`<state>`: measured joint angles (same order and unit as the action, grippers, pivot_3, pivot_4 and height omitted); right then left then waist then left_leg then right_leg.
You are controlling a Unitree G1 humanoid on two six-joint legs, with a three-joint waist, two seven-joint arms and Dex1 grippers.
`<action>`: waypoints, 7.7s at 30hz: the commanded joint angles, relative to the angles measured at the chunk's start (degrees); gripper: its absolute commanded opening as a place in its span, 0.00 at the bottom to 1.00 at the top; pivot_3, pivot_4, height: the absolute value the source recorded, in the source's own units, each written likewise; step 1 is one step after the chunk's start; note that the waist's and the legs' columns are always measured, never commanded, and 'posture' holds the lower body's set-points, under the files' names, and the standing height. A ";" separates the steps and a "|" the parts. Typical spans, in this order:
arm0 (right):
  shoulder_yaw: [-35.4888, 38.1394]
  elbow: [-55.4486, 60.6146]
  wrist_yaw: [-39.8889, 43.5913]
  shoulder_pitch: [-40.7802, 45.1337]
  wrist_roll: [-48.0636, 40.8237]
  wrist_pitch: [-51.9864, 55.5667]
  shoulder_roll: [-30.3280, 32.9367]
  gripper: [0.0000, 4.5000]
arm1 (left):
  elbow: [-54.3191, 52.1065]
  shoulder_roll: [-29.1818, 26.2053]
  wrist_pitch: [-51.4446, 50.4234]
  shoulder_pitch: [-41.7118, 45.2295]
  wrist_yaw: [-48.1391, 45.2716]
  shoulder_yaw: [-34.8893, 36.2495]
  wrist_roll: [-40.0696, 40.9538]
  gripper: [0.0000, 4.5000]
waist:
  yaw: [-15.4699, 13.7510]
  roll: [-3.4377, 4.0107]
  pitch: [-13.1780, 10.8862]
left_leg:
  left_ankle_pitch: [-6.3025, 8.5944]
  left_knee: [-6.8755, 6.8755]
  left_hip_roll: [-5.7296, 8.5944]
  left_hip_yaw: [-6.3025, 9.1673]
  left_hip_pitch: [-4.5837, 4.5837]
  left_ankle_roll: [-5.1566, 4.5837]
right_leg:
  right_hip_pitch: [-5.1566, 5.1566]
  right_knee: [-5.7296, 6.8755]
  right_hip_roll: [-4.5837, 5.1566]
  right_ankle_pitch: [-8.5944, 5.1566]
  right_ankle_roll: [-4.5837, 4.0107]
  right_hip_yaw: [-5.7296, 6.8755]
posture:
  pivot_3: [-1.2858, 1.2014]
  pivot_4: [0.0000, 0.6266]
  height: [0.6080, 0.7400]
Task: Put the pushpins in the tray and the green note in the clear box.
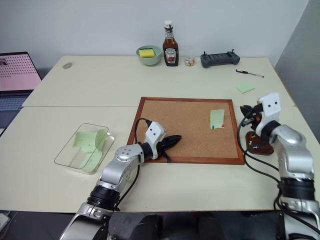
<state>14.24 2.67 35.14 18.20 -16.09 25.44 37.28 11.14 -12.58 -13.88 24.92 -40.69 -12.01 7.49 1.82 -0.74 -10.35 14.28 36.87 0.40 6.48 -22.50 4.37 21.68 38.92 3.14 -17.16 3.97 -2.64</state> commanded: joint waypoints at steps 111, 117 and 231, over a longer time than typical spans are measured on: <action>2.95 9.01 8.78 -16.46 0.92 4.41 15.38 0.01 | 4.05 1.04 1.78 -0.06 -1.53 -1.90 -2.94 0.00 | -0.17 0.17 0.09 | 0.01 -0.14 0.00 -0.02 0.46 -0.01 | -0.50 -0.26 0.02 -0.04 0.08 0.01 | 0.52 0.24 1.00; 1.19 5.86 8.16 -16.21 3.83 3.35 16.37 0.01 | 4.51 1.32 2.07 0.25 -1.74 -2.03 -3.07 0.00 | -0.17 0.16 0.09 | 0.01 -0.13 0.02 -0.02 0.47 0.00 | -0.53 -0.28 0.02 -0.05 0.10 0.01 | 0.52 0.24 1.00; 4.17 5.71 11.34 -13.67 3.27 -1.45 12.54 0.01 | 1.78 0.85 2.77 0.44 -2.09 -0.19 -1.20 0.00 | -0.26 0.08 0.04 | 0.01 -0.17 0.02 0.03 0.36 0.00 | -0.42 -0.33 0.03 -0.03 0.10 0.06 | 0.52 0.24 1.00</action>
<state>14.63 8.46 46.22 6.60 -14.19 23.41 47.08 13.54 -11.66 -11.11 25.50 -42.19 -11.54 6.26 1.56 -0.66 -10.31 14.28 36.71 0.42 6.51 -22.15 4.37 21.26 38.59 3.17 -17.19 4.07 -2.59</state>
